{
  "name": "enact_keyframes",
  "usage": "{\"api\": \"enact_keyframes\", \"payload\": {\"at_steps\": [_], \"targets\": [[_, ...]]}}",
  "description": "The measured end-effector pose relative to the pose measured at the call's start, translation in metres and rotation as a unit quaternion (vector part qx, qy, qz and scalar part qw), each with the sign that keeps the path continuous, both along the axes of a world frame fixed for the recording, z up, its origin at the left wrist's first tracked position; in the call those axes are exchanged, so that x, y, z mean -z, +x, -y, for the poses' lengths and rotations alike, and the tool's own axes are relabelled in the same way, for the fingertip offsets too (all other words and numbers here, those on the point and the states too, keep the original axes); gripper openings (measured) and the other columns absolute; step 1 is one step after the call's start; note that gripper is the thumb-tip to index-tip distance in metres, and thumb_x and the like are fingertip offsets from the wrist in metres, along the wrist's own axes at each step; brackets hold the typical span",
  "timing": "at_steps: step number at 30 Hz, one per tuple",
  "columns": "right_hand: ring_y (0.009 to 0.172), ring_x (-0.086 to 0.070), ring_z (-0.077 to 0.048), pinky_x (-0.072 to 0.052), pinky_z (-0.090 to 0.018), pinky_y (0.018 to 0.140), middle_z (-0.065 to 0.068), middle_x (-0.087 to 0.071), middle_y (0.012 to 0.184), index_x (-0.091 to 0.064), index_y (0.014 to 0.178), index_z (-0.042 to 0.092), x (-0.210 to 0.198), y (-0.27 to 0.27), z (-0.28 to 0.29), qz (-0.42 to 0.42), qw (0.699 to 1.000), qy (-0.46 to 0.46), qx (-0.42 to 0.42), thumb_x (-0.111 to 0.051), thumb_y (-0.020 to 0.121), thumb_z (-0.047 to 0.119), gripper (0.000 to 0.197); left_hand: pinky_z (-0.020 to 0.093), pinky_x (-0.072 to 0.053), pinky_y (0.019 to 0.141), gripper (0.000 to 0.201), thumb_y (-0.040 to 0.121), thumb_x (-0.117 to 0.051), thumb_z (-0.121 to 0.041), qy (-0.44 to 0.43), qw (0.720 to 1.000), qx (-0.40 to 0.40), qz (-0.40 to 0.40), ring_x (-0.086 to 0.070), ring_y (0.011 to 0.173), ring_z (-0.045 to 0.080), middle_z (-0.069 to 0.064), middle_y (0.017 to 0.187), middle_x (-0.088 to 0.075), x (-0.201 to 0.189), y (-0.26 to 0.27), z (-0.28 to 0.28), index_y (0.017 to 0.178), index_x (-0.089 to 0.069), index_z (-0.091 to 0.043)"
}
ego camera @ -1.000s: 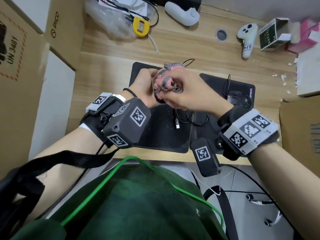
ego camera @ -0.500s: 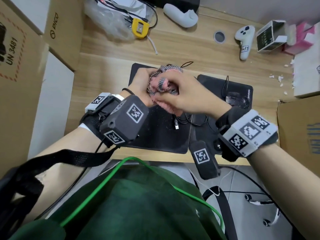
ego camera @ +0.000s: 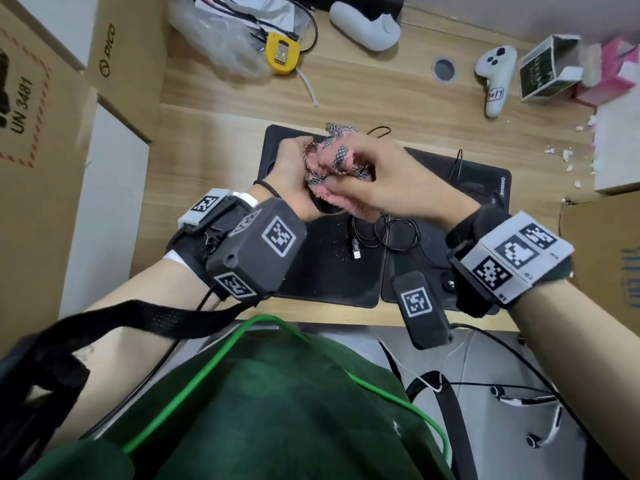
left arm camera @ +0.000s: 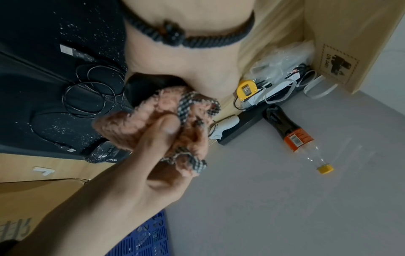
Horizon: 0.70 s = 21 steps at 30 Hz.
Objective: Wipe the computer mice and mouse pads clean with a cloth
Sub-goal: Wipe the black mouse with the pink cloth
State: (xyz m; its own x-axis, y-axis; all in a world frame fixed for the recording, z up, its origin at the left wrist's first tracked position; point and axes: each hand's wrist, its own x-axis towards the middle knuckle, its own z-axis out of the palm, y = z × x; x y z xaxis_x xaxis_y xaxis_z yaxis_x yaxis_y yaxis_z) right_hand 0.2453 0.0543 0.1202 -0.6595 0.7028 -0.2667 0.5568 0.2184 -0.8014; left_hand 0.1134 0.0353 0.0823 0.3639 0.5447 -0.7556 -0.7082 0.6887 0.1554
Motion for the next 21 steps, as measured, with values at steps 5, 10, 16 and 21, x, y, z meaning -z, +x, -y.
{"api": "enact_keyframes", "payload": {"at_steps": [5,10,16,21], "targets": [[0.086,-0.062,-0.005,-0.049,-0.025,0.085,0.006,-0.068,0.096,-0.063,0.093,0.029,0.015,0.011,-0.031,0.022,0.978,-0.035,0.203,-0.069,0.087,0.028,0.009,0.031,-0.048,0.065,0.043,0.097,-0.028,-0.037,0.058,0.996,0.064,-0.026,-0.059,0.068,0.024,0.008,0.078,-0.063,-0.009,0.01,0.002,0.082,-0.061,-0.015],[0.089,-0.067,-0.011,-0.053,-0.035,0.089,0.007,-0.071,0.094,-0.065,0.097,0.028,0.01,0.003,-0.018,0.036,0.976,-0.044,0.21,-0.067,0.086,0.038,0.015,0.028,-0.053,0.062,0.037,0.099,-0.031,-0.035,0.023,0.996,0.07,-0.058,-0.061,0.062,0.022,0.006,0.072,-0.062,-0.009,0.01,-0.003,0.088,-0.059,-0.014],[0.061,-0.051,0.005,-0.041,-0.017,0.066,0.017,-0.059,0.071,-0.062,0.088,0.035,-0.001,-0.005,0.013,0.077,0.995,-0.062,0.03,-0.069,0.083,0.038,0.009,0.028,-0.056,0.053,0.036,0.097,-0.028,-0.021,-0.012,0.998,-0.059,-0.012,-0.062,0.05,0.024,0.018,0.067,-0.059,-0.001,0.001,0.0,0.075,-0.051,-0.004],[0.082,-0.065,-0.017,-0.053,-0.037,0.078,0.0,-0.07,0.09,-0.066,0.101,0.023,0.006,0.007,-0.019,0.082,0.981,-0.026,0.177,-0.063,0.09,0.031,0.015,0.028,-0.055,0.058,0.037,0.098,-0.033,-0.03,0.012,0.997,0.069,-0.04,-0.062,0.063,0.021,0.009,0.072,-0.063,-0.014,0.013,0.002,0.084,-0.06,-0.008]]}}
